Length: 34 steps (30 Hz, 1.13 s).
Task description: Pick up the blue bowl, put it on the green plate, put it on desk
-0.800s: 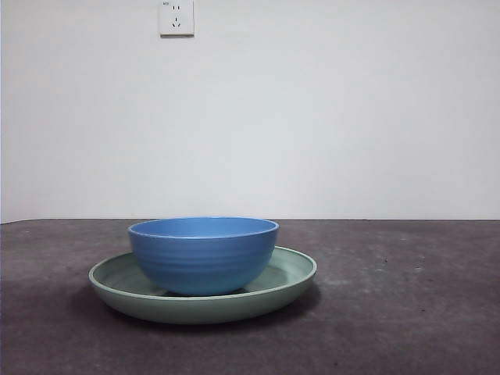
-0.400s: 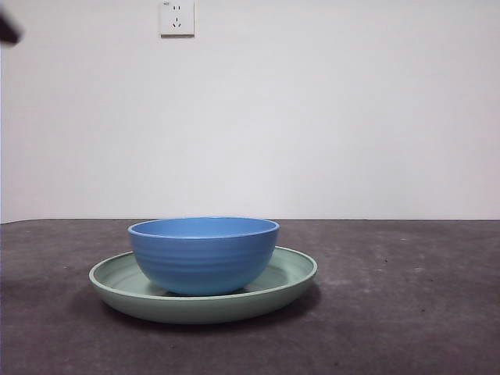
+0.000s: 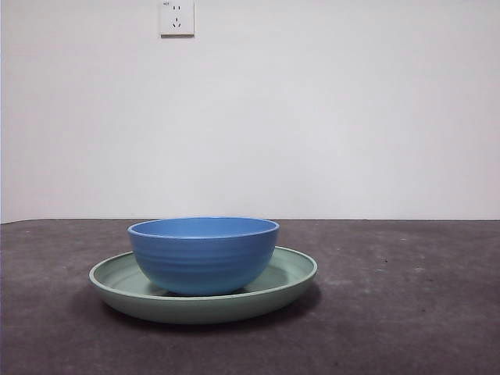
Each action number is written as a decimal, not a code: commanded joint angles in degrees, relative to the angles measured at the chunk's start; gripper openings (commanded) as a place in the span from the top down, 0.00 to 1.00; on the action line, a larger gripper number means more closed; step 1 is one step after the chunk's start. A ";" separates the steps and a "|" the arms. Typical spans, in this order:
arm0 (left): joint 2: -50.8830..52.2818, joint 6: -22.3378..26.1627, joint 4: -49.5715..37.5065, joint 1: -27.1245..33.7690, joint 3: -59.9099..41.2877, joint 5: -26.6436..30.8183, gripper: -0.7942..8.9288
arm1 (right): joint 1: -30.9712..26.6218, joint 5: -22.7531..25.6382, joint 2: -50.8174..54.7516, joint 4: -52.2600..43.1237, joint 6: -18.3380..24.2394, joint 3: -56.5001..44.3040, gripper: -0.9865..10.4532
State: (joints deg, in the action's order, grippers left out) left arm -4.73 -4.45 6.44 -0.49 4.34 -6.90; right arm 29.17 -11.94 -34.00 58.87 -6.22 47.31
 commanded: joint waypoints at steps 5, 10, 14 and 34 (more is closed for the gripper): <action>4.57 -2.49 1.99 0.09 -2.12 1.18 0.91 | 0.33 -0.04 -0.22 -0.57 0.28 0.35 0.88; 4.57 -2.51 2.82 -0.04 -3.65 1.18 0.91 | 0.33 -0.04 -0.20 -0.57 0.28 0.35 0.88; 4.57 -2.23 4.07 -0.81 -3.67 1.36 0.91 | 0.33 -0.04 -0.22 -0.59 0.28 0.35 0.88; 4.57 -1.62 4.07 -0.87 -3.67 1.36 0.91 | 0.33 -0.04 -0.22 -0.57 0.28 0.35 0.88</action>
State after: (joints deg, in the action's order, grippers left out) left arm -0.27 -6.72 10.04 -1.30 1.87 -5.80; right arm 29.17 -11.92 -34.00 58.87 -6.22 47.31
